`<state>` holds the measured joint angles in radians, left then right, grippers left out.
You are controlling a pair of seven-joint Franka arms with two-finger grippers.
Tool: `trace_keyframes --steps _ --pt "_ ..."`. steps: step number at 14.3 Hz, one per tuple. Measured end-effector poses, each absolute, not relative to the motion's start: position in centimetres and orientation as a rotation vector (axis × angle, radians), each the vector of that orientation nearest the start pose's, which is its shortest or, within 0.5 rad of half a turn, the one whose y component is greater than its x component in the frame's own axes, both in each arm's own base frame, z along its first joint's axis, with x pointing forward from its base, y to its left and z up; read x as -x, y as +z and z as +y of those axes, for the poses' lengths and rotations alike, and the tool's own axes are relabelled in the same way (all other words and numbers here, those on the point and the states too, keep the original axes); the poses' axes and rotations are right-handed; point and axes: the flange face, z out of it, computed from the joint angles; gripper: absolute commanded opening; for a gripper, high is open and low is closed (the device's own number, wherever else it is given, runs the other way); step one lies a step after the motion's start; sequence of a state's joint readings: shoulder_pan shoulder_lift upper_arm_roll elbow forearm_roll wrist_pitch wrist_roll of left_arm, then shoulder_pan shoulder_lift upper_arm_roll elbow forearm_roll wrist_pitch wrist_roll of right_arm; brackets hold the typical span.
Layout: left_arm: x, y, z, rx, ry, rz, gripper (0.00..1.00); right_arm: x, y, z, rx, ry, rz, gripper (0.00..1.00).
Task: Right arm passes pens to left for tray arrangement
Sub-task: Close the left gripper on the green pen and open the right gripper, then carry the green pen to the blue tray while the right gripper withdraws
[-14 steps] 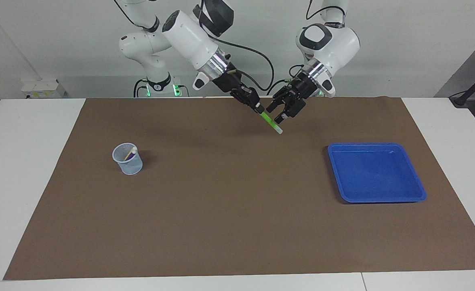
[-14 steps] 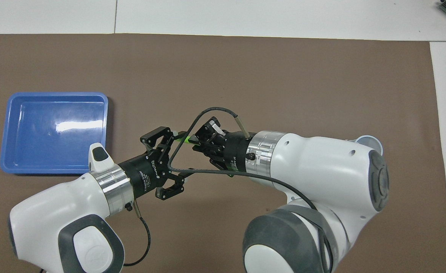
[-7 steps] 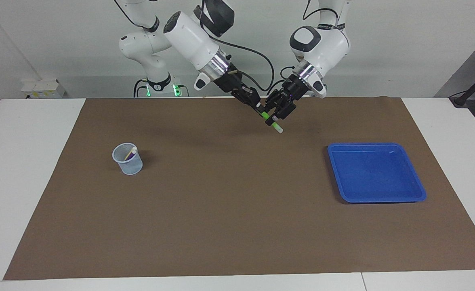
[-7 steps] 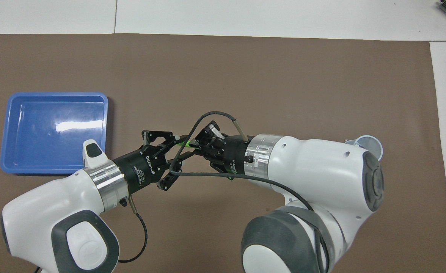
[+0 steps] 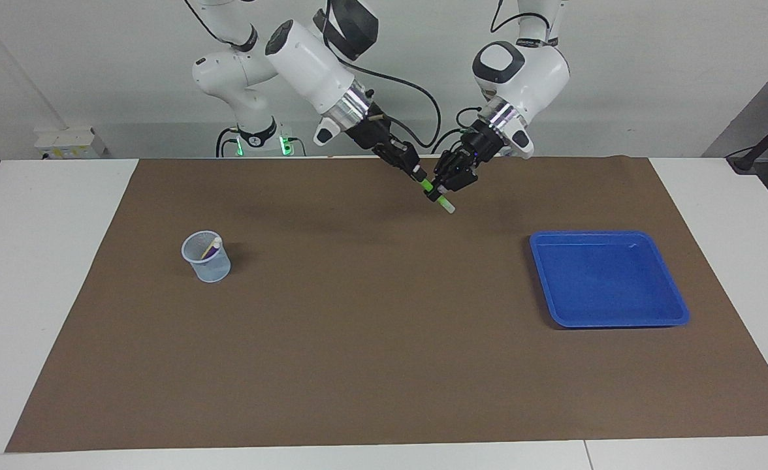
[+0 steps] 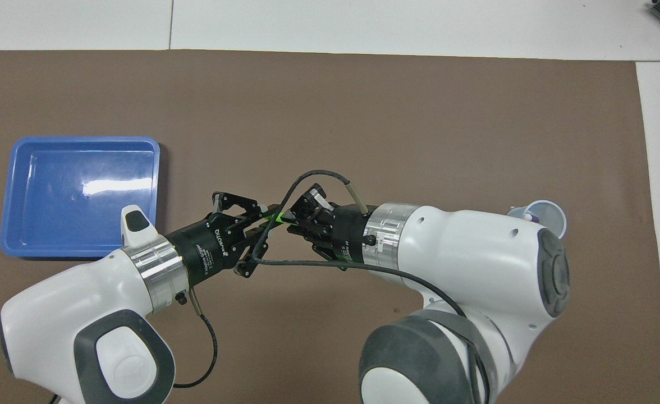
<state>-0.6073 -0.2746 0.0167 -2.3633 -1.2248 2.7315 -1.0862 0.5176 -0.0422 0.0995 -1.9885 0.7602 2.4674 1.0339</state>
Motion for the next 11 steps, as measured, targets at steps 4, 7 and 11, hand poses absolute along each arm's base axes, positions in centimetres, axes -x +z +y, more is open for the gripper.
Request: trace_keyframes --steps 4,7,11 --pt "-42.4 48.6 -24.9 -1.616 -0.304 1.484 0.00 -48.1 54.2 33.5 2.117 0.134 1.033 1.00" --pt "-42.0 48.4 -25.5 -1.640 -0.334 1.469 0.00 -48.4 54.5 33.1 2.129 0.134 1.025 1.00" --pt "-41.9 48.2 -25.8 -1.763 -0.296 1.384 0.00 -49.3 53.1 29.9 2.424 0.100 0.756 1.00"
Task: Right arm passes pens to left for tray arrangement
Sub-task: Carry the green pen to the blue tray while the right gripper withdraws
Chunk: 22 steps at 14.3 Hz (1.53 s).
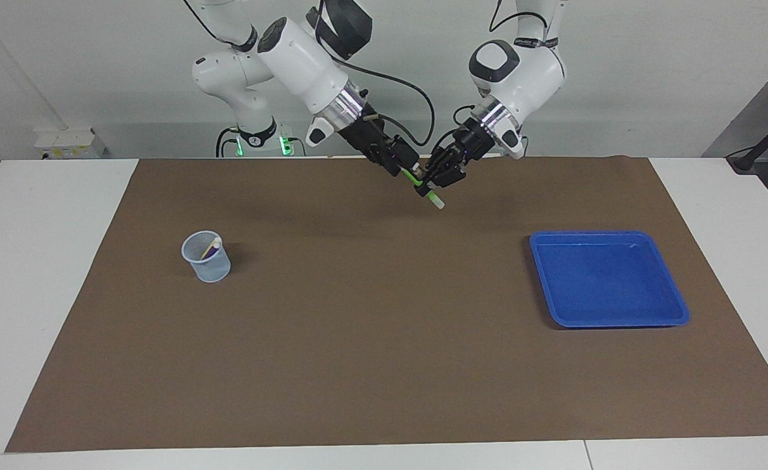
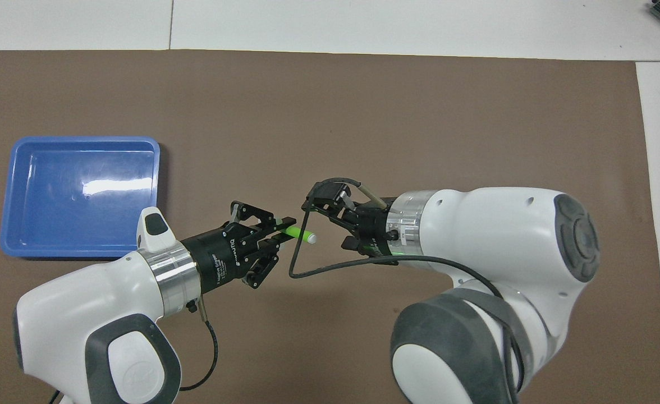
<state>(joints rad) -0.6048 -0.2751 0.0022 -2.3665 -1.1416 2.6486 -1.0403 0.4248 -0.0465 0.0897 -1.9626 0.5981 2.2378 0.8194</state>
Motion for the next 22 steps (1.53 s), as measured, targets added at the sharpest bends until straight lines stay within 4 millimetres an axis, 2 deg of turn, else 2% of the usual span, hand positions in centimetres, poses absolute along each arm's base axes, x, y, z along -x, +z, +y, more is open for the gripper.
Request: trace_keyframes --steps 2,4,7,9,12,14,16,18,20,22 --pt "-42.4 47.9 -24.6 -1.960 -0.298 1.293 0.00 -50.1 52.3 26.3 2.534 0.133 0.622 1.00" --pt "-43.8 48.5 -21.2 -2.162 -0.335 1.171 0.00 -50.5 51.6 22.5 2.687 0.143 0.461 1.00" --pt "-44.8 49.0 -16.1 -2.352 -0.354 0.976 0.00 -49.7 51.1 20.0 2.936 0.119 0.137 1.00" --pt "-44.6 48.7 -14.2 -2.486 -0.362 0.839 0.00 -49.8 51.0 18.3 3.043 0.090 -0.102 1.00" --pt "-44.4 48.8 -12.0 -2.627 -0.359 0.644 0.00 -51.2 49.5 12.8 3.094 0.079 -0.463 1.00" --pt "-44.4 48.6 -10.2 -2.719 -0.337 0.526 0.00 -51.8 47.4 8.8 3.087 0.089 -0.627 1.00" --pt "-44.6 48.4 -8.9 -2.825 -0.294 0.389 0.00 -51.8 45.3 6.5 3.086 0.119 -0.688 0.95" --pt "-44.9 48.4 -7.2 -2.911 -0.248 0.250 0.00 -51.6 43.5 5.8 3.083 0.164 -0.683 0.89" --pt "-45.2 48.5 -4.6 -2.960 -0.214 0.136 0.00 -51.5 42.0 4.7 3.089 0.207 -0.626 0.84" --pt "-45.5 48.4 -2.4 -3.009 -0.200 0.042 0.00 -51.3 40.7 2.9 3.105 0.232 -0.516 0.84"
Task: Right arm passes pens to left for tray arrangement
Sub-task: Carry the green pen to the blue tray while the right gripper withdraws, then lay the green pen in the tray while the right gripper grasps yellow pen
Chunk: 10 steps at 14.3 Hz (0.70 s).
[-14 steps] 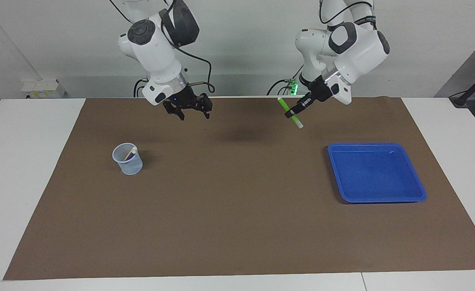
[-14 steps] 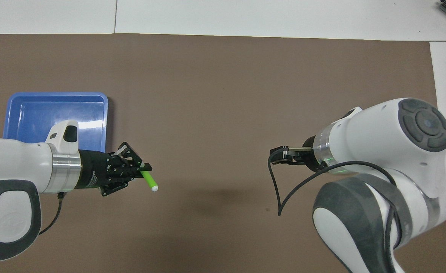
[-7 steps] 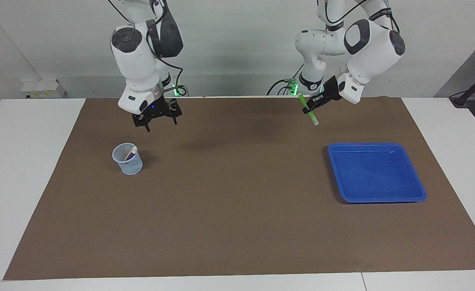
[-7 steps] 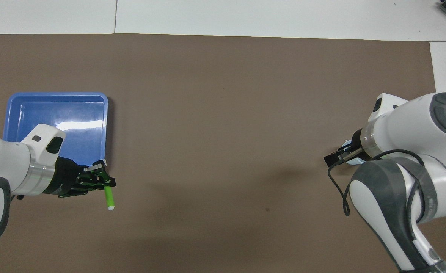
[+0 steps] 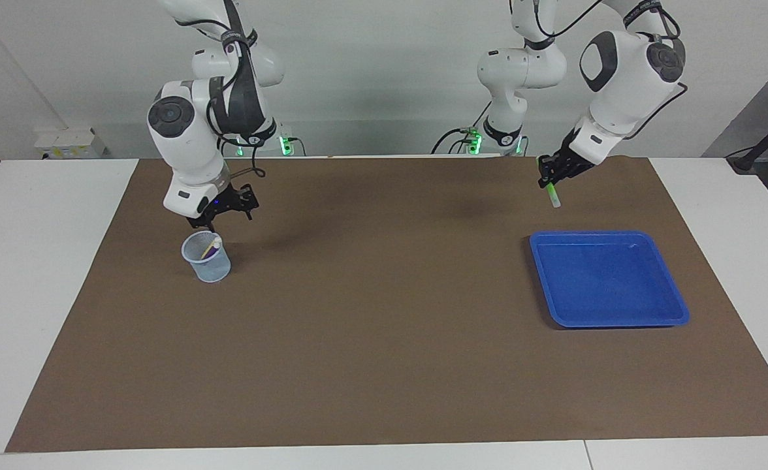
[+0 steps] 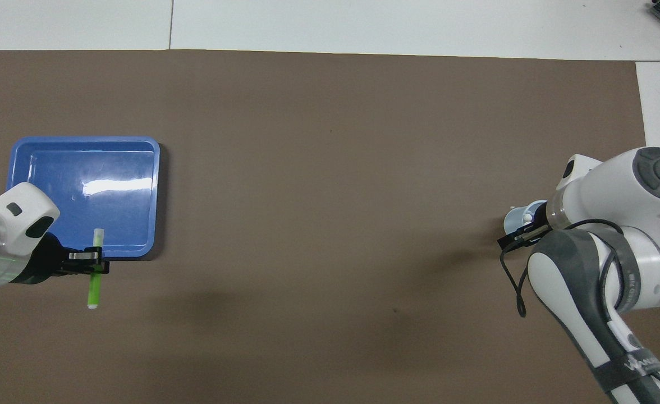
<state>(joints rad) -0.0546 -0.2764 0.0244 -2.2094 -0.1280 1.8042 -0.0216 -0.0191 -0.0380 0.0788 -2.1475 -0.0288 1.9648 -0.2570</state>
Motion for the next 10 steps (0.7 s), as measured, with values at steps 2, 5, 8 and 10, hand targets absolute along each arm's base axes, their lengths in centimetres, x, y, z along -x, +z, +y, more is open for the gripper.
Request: trace_keyframes --steps 2,5,8,10 --pt "-45.9 48.0 -1.4 3.223 0.213 0.066 0.00 -51.2 40.1 2.3 3.115 0.245 -0.466 0.84" --pt "-47.4 46.1 -0.6 3.201 0.210 0.105 0.00 -51.4 39.9 2.4 3.138 0.206 -0.474 0.83" --pt "-49.3 43.4 -0.5 3.197 0.199 0.105 0.00 -51.9 38.8 2.2 3.146 0.165 -0.467 0.80" --pt "-50.4 41.7 -0.5 3.195 0.181 0.100 0.00 -52.3 37.9 1.7 3.146 0.163 -0.453 0.71"
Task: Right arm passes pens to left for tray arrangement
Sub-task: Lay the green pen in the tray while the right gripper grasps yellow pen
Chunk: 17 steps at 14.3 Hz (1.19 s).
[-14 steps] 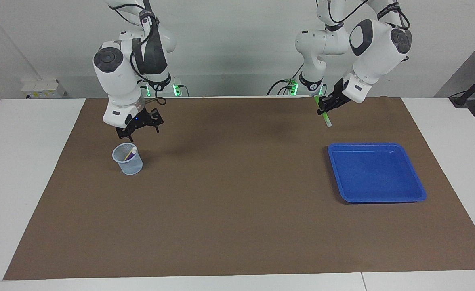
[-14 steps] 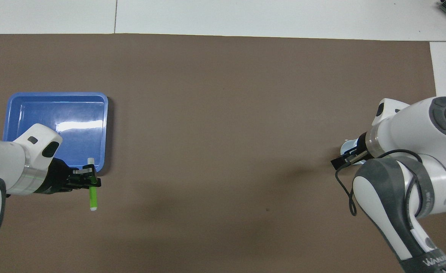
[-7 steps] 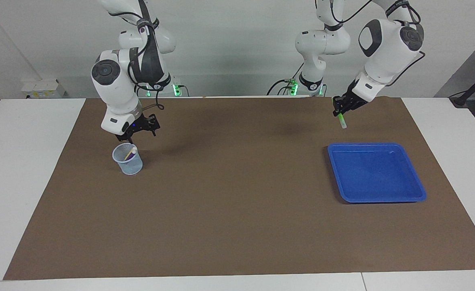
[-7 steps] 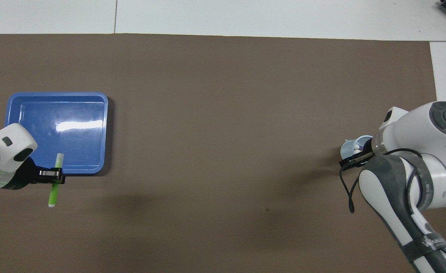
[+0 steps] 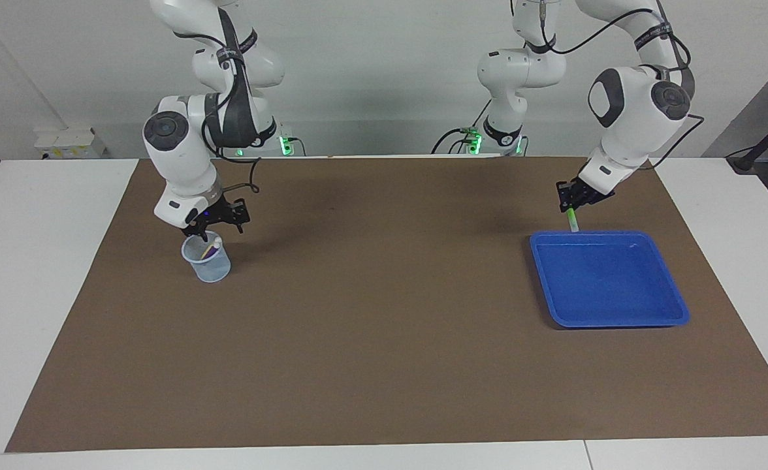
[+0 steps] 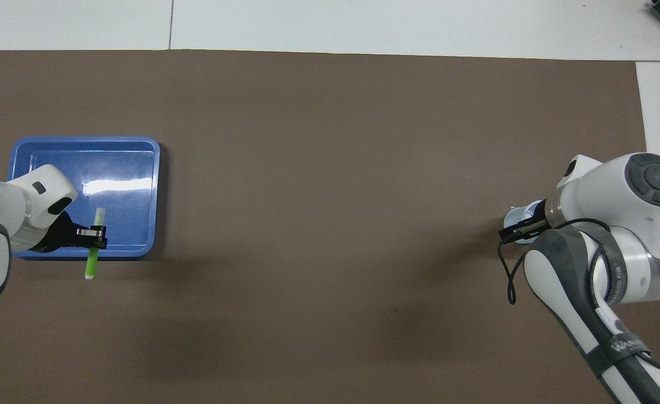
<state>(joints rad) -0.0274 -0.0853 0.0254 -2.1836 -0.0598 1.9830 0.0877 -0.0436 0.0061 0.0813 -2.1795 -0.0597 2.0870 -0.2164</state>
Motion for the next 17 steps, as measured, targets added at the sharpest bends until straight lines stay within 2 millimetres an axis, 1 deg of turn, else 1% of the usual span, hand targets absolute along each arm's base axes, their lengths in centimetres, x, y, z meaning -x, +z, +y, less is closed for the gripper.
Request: trace_keyframes --steps 2,4,6,8,10,11,12,14,17 --pt "-51.3 40.3 -0.4 3.194 0.164 0.096 0.00 -52.3 37.6 1.5 3.146 0.168 -0.448 0.55" --pt "-52.0 38.9 -0.3 3.192 0.146 0.091 0.00 -52.3 37.6 1.4 3.147 0.169 -0.449 0.42" --pt "-52.8 37.5 -0.2 3.191 0.133 0.087 0.00 -52.4 37.8 1.3 3.156 0.169 -0.458 0.32" --pt "-53.8 36.5 -0.2 3.189 0.130 0.085 0.00 -52.5 38.1 0.7 3.170 0.176 -0.458 0.25" --pt "-54.9 35.2 -0.2 3.187 0.111 0.081 0.00 -52.6 38.6 0.7 3.172 0.182 -0.460 0.13" --pt "-55.3 34.4 -0.2 3.186 0.104 0.077 0.00 -52.7 38.9 0.8 3.172 0.185 -0.462 0.05" --pt "-55.7 33.5 -0.2 3.185 0.099 0.072 0.00 -52.8 39.1 0.8 3.174 0.186 -0.465 0.00" --pt "-56.3 31.8 -0.3 3.183 0.085 0.061 0.00 -53.0 40.1 0.8 3.173 0.200 -0.511 0.00" --pt "-57.1 30.5 -0.4 3.182 0.073 0.048 0.00 -53.3 41.4 0.4 3.140 0.241 -0.639 0.00"
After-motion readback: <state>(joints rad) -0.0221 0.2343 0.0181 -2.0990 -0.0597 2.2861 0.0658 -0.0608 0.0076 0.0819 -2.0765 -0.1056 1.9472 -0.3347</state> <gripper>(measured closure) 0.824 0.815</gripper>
